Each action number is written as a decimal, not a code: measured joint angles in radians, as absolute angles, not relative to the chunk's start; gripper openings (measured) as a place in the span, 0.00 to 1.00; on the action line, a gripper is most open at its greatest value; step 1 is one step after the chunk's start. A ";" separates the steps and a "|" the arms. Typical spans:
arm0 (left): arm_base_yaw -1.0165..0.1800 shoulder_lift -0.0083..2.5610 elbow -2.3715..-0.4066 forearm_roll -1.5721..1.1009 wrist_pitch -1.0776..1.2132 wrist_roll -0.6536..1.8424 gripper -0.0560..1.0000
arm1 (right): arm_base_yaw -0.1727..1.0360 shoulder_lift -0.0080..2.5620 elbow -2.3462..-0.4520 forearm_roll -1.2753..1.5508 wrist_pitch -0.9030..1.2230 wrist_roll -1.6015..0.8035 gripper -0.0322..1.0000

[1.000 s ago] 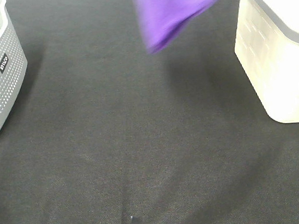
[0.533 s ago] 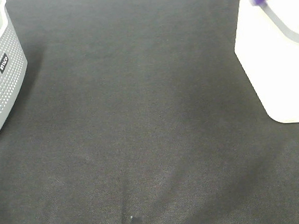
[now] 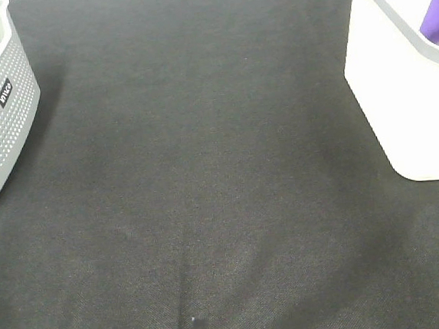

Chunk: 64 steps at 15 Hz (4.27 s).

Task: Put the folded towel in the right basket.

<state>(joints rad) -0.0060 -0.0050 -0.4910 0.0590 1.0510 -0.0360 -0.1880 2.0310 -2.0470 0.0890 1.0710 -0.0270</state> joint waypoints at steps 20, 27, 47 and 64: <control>-0.006 -0.005 -0.491 0.059 1.051 -0.036 0.99 | 0.103 1.736 -1.940 0.028 1.206 0.000 0.98; -0.006 -0.005 -0.491 0.059 1.051 -0.036 0.99 | 0.126 1.047 -1.152 -0.029 0.934 0.079 0.98; -0.006 -0.005 -0.491 0.059 1.051 -0.036 0.99 | 0.126 -0.004 -0.463 0.013 1.116 0.000 0.98; -0.006 -0.005 -0.491 0.059 1.051 -0.036 0.99 | 0.027 -0.004 -0.463 0.015 1.115 0.000 0.98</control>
